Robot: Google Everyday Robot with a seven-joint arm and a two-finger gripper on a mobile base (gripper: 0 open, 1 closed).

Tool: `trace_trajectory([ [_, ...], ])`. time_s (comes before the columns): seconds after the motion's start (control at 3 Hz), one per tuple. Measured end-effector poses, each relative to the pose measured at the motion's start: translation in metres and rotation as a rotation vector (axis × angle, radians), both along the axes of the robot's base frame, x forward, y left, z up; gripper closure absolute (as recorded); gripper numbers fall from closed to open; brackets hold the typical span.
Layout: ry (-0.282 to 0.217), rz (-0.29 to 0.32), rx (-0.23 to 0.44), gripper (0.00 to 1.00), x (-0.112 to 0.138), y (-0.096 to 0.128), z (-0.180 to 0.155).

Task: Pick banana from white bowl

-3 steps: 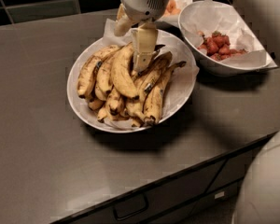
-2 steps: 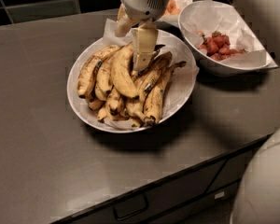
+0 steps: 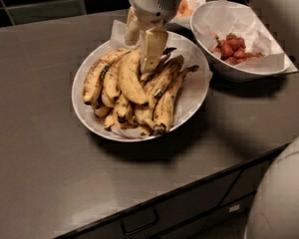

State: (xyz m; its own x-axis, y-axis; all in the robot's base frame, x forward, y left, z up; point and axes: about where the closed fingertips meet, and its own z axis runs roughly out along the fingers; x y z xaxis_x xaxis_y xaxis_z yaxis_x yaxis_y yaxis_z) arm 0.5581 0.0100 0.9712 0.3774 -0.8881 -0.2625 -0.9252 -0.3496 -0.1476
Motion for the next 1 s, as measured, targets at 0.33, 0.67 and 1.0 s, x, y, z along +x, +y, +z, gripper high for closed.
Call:
trace_trajectory([
  [0.33,0.002,0.000,-0.001,0.39,-0.0005,-0.0001,-0.0001],
  [0.67,0.001,0.001,-0.003,0.39,-0.0016,0.0006,0.0009],
  [1.0,-0.001,0.005,-0.004,0.43,-0.0031,0.0023,0.0018],
])
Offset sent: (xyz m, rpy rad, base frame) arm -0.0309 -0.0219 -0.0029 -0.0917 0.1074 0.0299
